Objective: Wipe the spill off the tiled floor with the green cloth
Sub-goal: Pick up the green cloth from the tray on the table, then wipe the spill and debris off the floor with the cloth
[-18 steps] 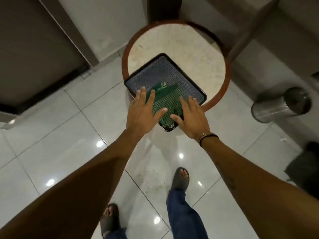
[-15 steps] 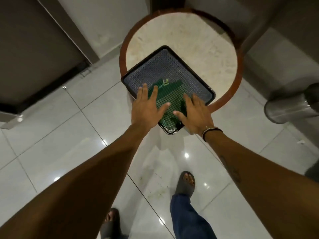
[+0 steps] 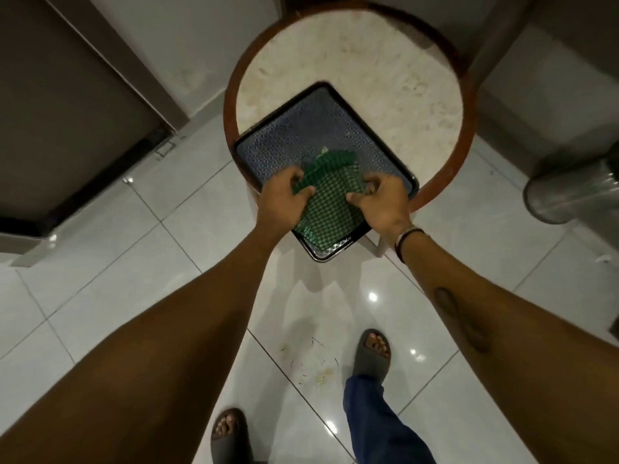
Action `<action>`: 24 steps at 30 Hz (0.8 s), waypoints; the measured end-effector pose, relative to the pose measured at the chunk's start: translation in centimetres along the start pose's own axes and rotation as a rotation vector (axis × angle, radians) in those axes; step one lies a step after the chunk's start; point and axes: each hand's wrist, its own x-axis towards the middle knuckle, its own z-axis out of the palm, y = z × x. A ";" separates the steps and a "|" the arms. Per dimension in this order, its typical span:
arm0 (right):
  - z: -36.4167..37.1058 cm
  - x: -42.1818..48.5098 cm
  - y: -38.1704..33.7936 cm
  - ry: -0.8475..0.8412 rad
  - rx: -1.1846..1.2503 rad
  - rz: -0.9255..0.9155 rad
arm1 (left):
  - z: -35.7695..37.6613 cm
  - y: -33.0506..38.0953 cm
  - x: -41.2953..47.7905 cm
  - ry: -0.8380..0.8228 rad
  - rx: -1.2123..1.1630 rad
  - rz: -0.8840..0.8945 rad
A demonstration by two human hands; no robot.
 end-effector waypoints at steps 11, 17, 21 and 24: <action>-4.6 -29.0 -13.4 -0.145 0.524 0.106 | -18.3 4.1 -22.2 -0.145 -0.679 -0.084; -1.1 -42.0 -17.9 -0.077 0.556 0.093 | -27.2 3.1 -30.6 -0.115 -0.719 -0.092; 1.1 -47.3 -18.6 -0.012 0.698 0.093 | -30.9 1.5 -34.8 -0.121 -0.654 -0.106; 2.3 -49.4 -17.4 0.016 0.808 0.142 | -31.1 0.3 -37.0 -0.122 -0.628 -0.119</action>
